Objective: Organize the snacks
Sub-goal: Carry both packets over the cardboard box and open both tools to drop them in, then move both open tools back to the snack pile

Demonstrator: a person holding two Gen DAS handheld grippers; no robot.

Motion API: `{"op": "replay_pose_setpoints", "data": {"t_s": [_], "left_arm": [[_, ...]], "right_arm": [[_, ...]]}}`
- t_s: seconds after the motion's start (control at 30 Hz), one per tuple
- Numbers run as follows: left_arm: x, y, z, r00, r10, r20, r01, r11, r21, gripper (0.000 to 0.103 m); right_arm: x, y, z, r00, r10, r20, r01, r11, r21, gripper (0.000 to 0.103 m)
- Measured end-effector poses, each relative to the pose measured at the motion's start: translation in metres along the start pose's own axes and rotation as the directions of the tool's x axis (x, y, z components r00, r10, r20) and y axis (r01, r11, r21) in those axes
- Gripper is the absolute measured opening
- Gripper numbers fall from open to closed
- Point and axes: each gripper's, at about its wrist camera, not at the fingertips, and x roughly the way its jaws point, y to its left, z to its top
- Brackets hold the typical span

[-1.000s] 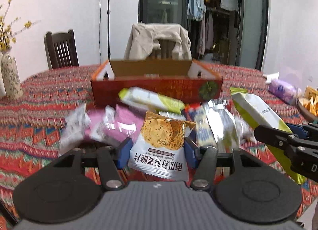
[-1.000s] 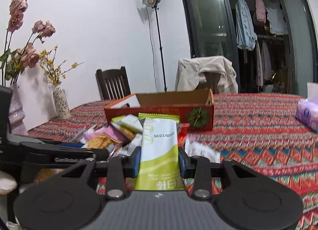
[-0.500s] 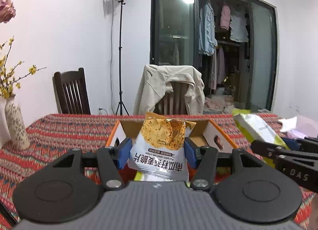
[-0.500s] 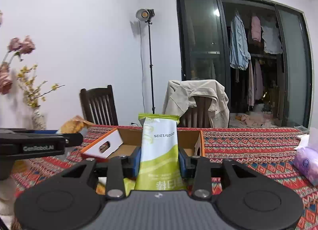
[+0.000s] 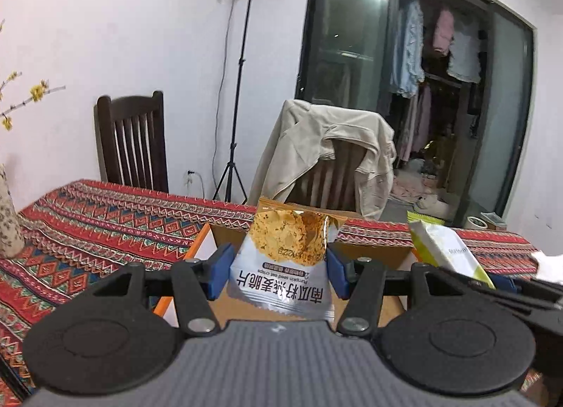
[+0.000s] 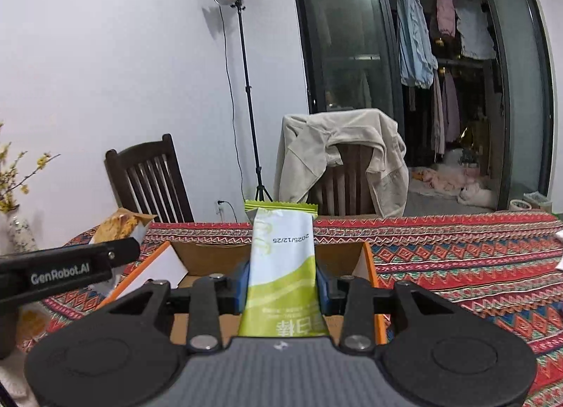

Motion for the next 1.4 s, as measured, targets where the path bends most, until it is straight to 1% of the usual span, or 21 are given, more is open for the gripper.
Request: {"op": "replay_pose_setpoints", "data": {"t_s": [0.13, 0.2, 0.43, 0.47, 0.53, 0.57, 0.6, 0.63, 0.67, 0.7, 0.9, 1.07, 1.2, 1.3, 1.4], "left_arm": [[0.025, 0.0, -0.008, 0.999, 0.028, -0.019, -0.027, 0.999, 0.024, 0.057], [0.035, 0.003, -0.011, 0.999, 0.038, -0.029, -0.037, 0.999, 0.021, 0.057], [0.058, 0.017, -0.023, 0.994, 0.083, -0.078, -0.081, 0.996, 0.023, 0.057], [0.06, 0.02, -0.023, 0.993, 0.083, -0.085, -0.082, 0.997, 0.017, 0.059], [0.062, 0.025, -0.024, 0.992, 0.084, -0.097, -0.084, 0.996, 0.005, 0.077], [0.061, 0.028, -0.024, 0.992, 0.081, -0.1, -0.083, 0.996, -0.014, 0.095], [0.059, 0.031, -0.024, 0.993, 0.074, -0.093, -0.078, 0.996, -0.035, 0.102], [0.057, 0.033, -0.023, 0.994, 0.065, -0.088, -0.069, 0.997, -0.046, 0.102], [0.055, 0.033, -0.022, 0.994, 0.063, -0.088, -0.067, 0.997, -0.044, 0.103], [0.054, 0.033, -0.021, 0.994, 0.063, -0.085, -0.067, 0.997, -0.041, 0.103], [0.052, 0.033, -0.02, 0.993, 0.075, -0.093, -0.079, 0.996, -0.042, 0.103], [0.042, 0.03, -0.015, 0.994, 0.076, -0.079, -0.079, 0.996, -0.042, 0.103], [0.026, 0.03, -0.008, 0.996, 0.075, -0.058, -0.077, 0.996, -0.044, 0.103], [0.012, 0.03, -0.005, 0.996, 0.07, -0.048, -0.071, 0.997, -0.022, 0.103], [-0.004, 0.034, -0.005, 0.997, 0.07, -0.037, -0.071, 0.998, -0.005, 0.103]], "right_arm": [[0.026, -0.002, -0.009, 1.0, -0.009, -0.026, 0.008, 1.0, -0.013, 0.036], [0.035, -0.005, -0.014, 0.999, -0.012, -0.035, 0.011, 1.0, -0.011, 0.036], [0.052, -0.016, -0.027, 0.996, -0.018, -0.091, 0.018, 1.0, 0.009, 0.036], [0.055, -0.017, -0.027, 0.995, -0.022, -0.102, 0.022, 1.0, 0.007, 0.038], [0.057, -0.017, -0.03, 0.993, -0.029, -0.116, 0.029, 1.0, -0.001, 0.042], [0.059, -0.018, -0.031, 0.992, -0.034, -0.12, 0.034, 0.999, -0.005, 0.048], [0.06, -0.018, -0.031, 0.991, -0.037, -0.127, 0.037, 0.999, -0.004, 0.069], [0.06, -0.018, -0.032, 0.991, -0.037, -0.13, 0.038, 0.999, -0.001, 0.081], [0.06, -0.019, -0.032, 0.992, -0.036, -0.124, 0.036, 0.999, 0.001, 0.098], [0.059, -0.019, -0.032, 0.992, -0.035, -0.12, 0.036, 0.999, 0.004, 0.103], [0.055, -0.021, -0.03, 0.992, -0.036, -0.124, 0.037, 0.999, 0.008, 0.103], [0.046, -0.018, -0.024, 0.994, -0.039, -0.102, 0.04, 0.999, 0.0, 0.103], [0.027, -0.016, -0.018, 0.997, -0.028, -0.073, 0.028, 1.0, -0.004, 0.103], [0.01, -0.011, -0.015, 0.998, -0.031, -0.046, 0.03, 0.999, -0.022, 0.103], [-0.01, -0.005, -0.015, 0.999, -0.036, -0.037, 0.034, 0.998, -0.047, 0.103]]}}
